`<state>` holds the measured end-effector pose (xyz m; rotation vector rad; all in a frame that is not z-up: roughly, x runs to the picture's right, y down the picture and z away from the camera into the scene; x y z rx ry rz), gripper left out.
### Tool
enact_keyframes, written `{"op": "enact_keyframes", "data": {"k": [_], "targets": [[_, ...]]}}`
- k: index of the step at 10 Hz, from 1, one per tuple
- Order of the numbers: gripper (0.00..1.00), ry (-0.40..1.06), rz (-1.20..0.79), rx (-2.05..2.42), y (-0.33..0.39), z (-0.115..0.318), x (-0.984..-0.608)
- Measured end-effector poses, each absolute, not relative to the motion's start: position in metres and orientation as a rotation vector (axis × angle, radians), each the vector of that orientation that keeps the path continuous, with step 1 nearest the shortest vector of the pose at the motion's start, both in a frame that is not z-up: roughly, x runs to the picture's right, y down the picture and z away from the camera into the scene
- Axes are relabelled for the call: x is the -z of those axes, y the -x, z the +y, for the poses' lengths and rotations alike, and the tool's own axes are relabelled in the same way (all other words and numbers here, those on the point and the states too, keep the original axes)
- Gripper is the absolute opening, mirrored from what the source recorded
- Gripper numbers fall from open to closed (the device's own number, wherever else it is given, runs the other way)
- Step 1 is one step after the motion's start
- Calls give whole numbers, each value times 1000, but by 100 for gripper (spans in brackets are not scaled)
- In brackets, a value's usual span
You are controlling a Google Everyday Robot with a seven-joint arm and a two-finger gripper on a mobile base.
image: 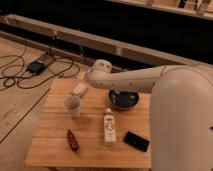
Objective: Drag the ceramic bowl in a circle
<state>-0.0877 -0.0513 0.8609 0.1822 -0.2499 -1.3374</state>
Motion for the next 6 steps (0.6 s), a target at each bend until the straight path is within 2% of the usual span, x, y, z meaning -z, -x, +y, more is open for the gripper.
{"op": "enact_keyframes", "data": {"k": [4,6], "targets": [[80,-178,-251,1338,88,-51,-862],[80,-130,-258,1331,75,-44,-871]]}}
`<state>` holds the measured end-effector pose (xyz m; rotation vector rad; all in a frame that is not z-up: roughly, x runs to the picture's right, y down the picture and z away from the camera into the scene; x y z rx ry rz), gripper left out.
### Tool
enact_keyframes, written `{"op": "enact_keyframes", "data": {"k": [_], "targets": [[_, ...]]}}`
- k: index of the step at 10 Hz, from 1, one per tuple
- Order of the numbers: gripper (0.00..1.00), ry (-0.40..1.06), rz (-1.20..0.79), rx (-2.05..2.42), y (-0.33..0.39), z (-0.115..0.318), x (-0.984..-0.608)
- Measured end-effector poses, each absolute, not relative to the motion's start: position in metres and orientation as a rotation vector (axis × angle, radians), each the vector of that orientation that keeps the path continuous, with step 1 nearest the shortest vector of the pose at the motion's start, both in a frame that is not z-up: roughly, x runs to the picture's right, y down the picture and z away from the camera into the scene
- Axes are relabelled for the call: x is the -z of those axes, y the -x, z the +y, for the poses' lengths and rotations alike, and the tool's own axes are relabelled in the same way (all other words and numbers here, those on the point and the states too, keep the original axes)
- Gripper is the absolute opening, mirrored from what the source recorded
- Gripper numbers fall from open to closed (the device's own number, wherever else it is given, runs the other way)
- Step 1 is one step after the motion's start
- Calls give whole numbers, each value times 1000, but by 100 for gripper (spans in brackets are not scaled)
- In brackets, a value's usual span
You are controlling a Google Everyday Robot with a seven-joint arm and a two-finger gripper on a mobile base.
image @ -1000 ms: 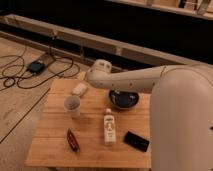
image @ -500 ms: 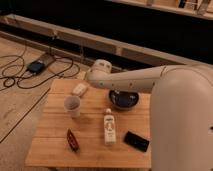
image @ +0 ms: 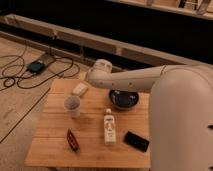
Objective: Drag the ceramic bowl in a circle
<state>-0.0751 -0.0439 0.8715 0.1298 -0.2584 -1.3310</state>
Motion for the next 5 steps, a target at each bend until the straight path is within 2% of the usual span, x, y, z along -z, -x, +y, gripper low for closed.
{"op": "enact_keyframes", "data": {"k": [5], "targets": [[80,103,-222,1254,-42,-31,-913]]}}
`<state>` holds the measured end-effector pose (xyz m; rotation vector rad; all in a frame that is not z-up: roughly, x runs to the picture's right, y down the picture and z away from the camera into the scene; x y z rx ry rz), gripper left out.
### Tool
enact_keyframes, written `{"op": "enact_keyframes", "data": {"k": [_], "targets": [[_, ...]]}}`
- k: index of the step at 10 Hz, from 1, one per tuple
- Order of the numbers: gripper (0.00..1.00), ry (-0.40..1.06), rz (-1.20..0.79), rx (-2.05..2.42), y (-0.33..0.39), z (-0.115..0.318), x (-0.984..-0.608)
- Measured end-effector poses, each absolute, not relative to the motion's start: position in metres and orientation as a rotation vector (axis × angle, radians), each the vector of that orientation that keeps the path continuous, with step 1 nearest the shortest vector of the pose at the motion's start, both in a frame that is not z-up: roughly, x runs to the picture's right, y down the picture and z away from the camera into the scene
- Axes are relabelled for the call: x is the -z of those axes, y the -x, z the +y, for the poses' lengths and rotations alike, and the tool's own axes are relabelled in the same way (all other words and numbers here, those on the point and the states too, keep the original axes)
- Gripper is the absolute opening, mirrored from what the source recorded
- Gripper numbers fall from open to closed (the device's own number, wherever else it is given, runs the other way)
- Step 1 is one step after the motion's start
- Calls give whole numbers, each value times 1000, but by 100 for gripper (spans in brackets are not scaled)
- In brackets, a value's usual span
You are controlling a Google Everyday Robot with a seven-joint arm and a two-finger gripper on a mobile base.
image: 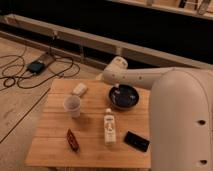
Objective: Drag the ceramic bowl in a circle
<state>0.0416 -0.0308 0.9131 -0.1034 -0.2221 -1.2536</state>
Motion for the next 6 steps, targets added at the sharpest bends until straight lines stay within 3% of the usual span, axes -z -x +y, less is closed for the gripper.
{"op": "enact_keyframes", "data": {"k": [6], "targets": [[80,338,-182,1175,-163,-7,-920]]}}
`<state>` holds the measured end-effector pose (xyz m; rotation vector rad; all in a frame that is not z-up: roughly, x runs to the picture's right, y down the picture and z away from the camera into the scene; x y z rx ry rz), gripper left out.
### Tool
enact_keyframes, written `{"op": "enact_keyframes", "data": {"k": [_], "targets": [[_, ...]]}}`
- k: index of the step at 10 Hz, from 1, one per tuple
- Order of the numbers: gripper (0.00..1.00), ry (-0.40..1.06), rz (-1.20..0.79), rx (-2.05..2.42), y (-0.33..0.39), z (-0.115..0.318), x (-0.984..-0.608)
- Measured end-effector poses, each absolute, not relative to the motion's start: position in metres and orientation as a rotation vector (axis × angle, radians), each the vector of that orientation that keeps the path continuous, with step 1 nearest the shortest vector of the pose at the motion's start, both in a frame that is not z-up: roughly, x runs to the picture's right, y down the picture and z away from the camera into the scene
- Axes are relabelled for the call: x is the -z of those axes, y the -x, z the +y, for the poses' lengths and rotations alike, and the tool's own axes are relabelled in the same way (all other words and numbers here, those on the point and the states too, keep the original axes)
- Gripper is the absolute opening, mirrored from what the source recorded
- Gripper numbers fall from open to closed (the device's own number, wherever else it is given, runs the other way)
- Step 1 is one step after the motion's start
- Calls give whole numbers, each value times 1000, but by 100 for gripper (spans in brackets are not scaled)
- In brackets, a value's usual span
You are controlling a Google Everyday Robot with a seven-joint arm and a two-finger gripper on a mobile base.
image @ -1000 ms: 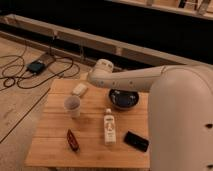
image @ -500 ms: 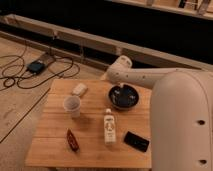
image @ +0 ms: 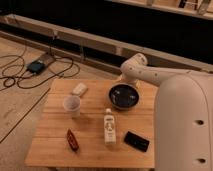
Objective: Drag the ceramic bowl in a circle
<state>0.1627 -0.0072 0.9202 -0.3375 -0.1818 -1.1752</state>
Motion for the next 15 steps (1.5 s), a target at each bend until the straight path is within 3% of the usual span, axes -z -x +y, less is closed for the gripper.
{"op": "enact_keyframes", "data": {"k": [7,12,15], "targets": [[80,453,-290,1053,-184,59,-908],[78,507,-364,1037,-171,90,-928],[54,517,-377,1029,-174,91,-938]]}}
